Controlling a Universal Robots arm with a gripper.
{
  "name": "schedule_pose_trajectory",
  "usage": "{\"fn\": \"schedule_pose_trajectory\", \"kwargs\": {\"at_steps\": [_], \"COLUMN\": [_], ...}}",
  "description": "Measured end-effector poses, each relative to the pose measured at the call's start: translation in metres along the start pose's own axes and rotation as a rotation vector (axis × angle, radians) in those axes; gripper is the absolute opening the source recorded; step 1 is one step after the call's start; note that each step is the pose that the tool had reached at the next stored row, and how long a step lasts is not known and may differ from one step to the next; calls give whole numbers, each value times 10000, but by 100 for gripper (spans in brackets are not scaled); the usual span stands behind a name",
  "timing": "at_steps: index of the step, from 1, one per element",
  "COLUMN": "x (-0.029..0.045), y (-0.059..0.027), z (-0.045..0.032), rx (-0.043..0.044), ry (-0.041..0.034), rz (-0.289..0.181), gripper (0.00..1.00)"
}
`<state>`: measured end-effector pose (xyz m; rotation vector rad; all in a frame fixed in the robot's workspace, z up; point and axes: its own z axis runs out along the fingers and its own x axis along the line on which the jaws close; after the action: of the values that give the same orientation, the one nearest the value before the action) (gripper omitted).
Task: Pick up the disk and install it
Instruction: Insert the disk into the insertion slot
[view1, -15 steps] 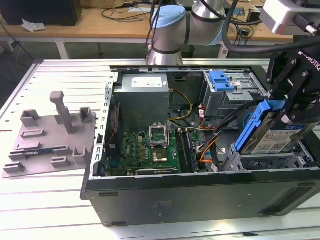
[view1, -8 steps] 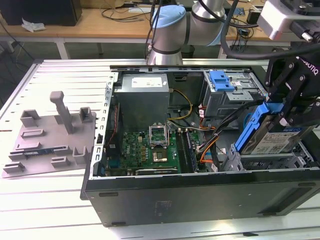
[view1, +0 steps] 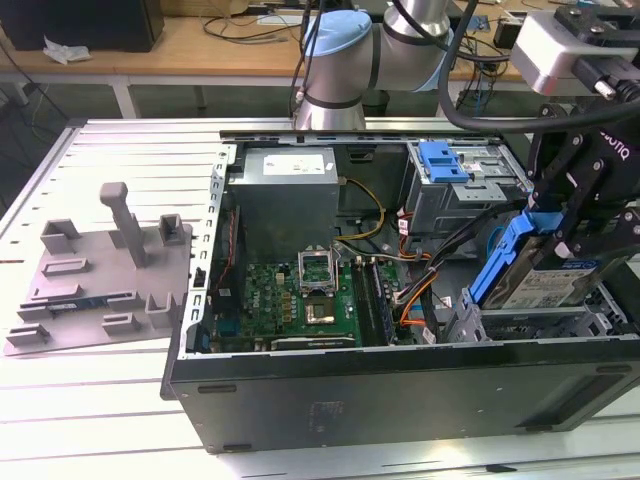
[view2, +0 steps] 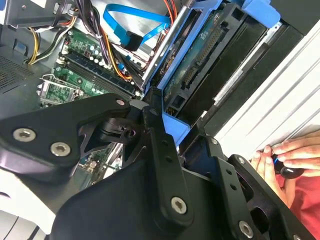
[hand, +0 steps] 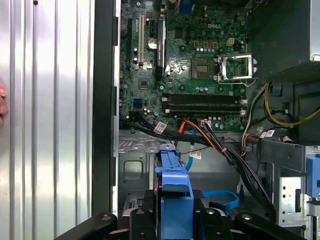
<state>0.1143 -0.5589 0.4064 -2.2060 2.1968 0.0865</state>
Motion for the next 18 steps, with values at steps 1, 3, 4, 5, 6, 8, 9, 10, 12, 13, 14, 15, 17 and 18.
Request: {"fn": "schedule_pose_trajectory", "kwargs": {"at_steps": [1,3,4,5,6,8,9,10,12,13,14,15,17,18], "x": [0,1,2,2,2,2,2,2,2,3,3,3,3,3], "y": [0,0,-1,-1,-1,-1,-1,-1,-1,-1,-1,-1,-1,-1], "z": [6,23,29,37,37,38,39,40,41,41,41,42,44,44], "rx": [0,0,0,0,0,0,0,1,1,0,0,0,0,0], "ry": [-1,1,0,0,0,2,0,0,0,-1,1,-1,0,0], "rz": [0,0,0,0,0,0,0,0,0,-1,0,0,0,0], "gripper": [37,37,37,37,37,37,37,37,38,38,44,44,44,44]}}
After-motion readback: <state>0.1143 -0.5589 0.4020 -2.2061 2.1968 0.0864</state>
